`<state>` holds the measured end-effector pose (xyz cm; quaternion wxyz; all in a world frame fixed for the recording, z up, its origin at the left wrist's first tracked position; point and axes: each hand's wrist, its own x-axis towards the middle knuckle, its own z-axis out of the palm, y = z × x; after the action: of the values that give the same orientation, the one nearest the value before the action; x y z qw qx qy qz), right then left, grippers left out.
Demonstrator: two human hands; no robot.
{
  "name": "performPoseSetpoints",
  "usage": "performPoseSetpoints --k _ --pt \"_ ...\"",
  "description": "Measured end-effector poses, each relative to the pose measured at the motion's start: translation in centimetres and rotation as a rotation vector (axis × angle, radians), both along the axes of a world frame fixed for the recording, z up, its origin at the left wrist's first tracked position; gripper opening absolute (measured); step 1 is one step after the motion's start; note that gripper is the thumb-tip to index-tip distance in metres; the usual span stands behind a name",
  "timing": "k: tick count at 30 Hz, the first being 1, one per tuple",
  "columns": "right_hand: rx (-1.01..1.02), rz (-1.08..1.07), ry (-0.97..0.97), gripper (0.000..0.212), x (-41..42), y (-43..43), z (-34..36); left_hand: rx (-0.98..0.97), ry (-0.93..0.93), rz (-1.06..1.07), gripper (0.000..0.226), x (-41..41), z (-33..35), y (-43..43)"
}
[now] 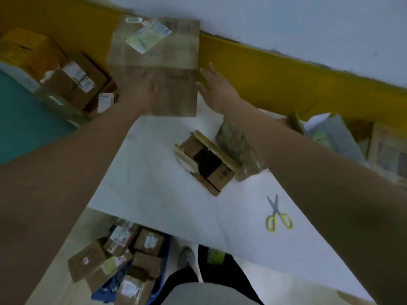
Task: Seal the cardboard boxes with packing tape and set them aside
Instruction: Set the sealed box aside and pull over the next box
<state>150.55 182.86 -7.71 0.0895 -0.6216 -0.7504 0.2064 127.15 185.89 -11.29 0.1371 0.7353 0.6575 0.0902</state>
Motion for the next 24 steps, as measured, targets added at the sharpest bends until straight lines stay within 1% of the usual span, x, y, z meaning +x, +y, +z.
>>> performPoseSetpoints --k 2,4,8,11,13,15,17,19,22,24 --pt "-0.005 -0.053 -0.005 0.056 2.6 -4.3 1.1 -0.003 -0.062 -0.089 0.048 1.9 0.2 -3.0" --pt "-0.021 -0.067 -0.003 0.058 5.3 -8.5 1.5 0.011 -0.142 -0.135 0.046 5.0 0.6 -6.9" --pt "0.005 -0.125 -0.005 0.055 9.8 -16.2 2.1 0.02 -0.207 -0.255 0.048 11.6 1.4 -14.1" --pt "-0.044 -0.214 -0.051 0.058 12.1 -21.2 2.1 0.02 -0.246 -0.362 0.048 15.3 2.1 -18.3" --pt "-0.008 -0.259 -0.027 0.063 13.6 -23.7 2.3 0.025 -0.253 -0.401 0.046 17.2 2.5 -20.2" --pt "0.021 -0.327 0.021 0.058 15.7 -25.9 3.0 0.061 -0.253 -0.447 0.044 19.3 3.2 -21.6" --pt "0.022 -0.4 0.005 0.053 18.2 -28.1 3.7 0.07 -0.259 -0.475 0.043 21.6 4.2 -22.6" --pt "0.037 -0.506 0.018 0.055 20.9 -29.8 3.8 0.06 -0.264 -0.492 0.043 23.7 4.8 -23.4" --pt "0.015 -0.596 0.059 0.058 25.1 -31.8 3.3 0.07 -0.259 -0.557 0.044 27.2 4.5 -24.1" --pt "-0.005 -0.646 0.073 0.059 27.8 -33.3 2.5 0.054 -0.243 -0.556 0.045 30.0 4.3 -24.7"
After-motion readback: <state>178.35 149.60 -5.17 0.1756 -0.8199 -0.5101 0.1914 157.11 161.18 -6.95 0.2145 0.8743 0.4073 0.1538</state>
